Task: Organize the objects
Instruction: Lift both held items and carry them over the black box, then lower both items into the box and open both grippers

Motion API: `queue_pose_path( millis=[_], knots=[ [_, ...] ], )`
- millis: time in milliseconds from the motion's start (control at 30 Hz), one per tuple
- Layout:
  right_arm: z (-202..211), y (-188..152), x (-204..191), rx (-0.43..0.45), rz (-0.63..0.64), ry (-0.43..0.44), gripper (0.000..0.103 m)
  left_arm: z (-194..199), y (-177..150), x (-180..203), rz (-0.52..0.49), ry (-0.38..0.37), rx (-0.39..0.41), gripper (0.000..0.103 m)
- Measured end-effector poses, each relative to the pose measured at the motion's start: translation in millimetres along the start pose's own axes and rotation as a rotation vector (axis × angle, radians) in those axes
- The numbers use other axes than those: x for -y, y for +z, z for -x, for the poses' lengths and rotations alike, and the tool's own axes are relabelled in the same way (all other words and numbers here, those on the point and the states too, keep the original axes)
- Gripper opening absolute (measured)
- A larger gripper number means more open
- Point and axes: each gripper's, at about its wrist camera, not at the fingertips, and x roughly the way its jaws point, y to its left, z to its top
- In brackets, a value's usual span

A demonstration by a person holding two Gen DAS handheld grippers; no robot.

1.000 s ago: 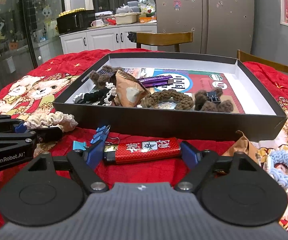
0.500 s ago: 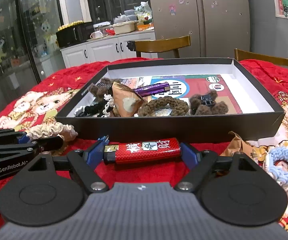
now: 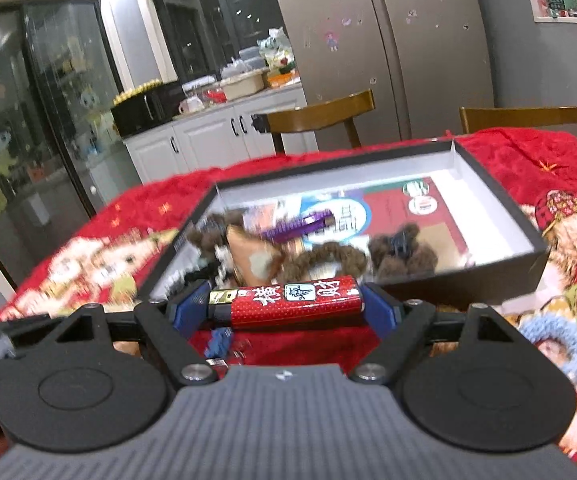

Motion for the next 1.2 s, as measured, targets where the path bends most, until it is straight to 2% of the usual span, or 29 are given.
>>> queue_pose_path(
  millis=[133, 333, 633, 767, 900, 1100, 1200],
  knots=[
    [10.8, 20.8, 8.6, 0.016, -0.047, -0.045, 0.082, 16.3, 12.0, 4.8, 0.01, -0.003, 0.051, 0.021],
    [9.7, 48.4, 39.8, -0.016, -0.173, -0.046, 0.082, 44.9, 40.7, 16.2, 0.027, 0.002, 0.151, 0.021],
    [4.5, 82.0, 61.7, 0.017, -0.242, -0.06, 0.082, 45.3, 94.1, 41.5, 0.059, -0.019, 0.163, 0.021],
    [-10.3, 92.3, 71.0, -0.044, -0.291, -0.074, 0.082, 31.3, 113.2, 54.2, 0.111, -0.052, 0.133, 0.021],
    [-27.9, 100.6, 79.6, -0.061, -0.284, -0.106, 0.082, 7.2, 125.1, 69.8, 0.146, -0.085, 0.11, 0.021],
    [-56.2, 95.4, 96.8, -0.089, -0.329, -0.09, 0.082, -53.8, 129.7, 91.0, 0.232, -0.128, 0.015, 0.021],
    [-66.9, 92.1, 105.4, -0.119, -0.332, -0.103, 0.082, -84.5, 126.9, 102.0, 0.236, -0.127, -0.012, 0.021]
  ],
)
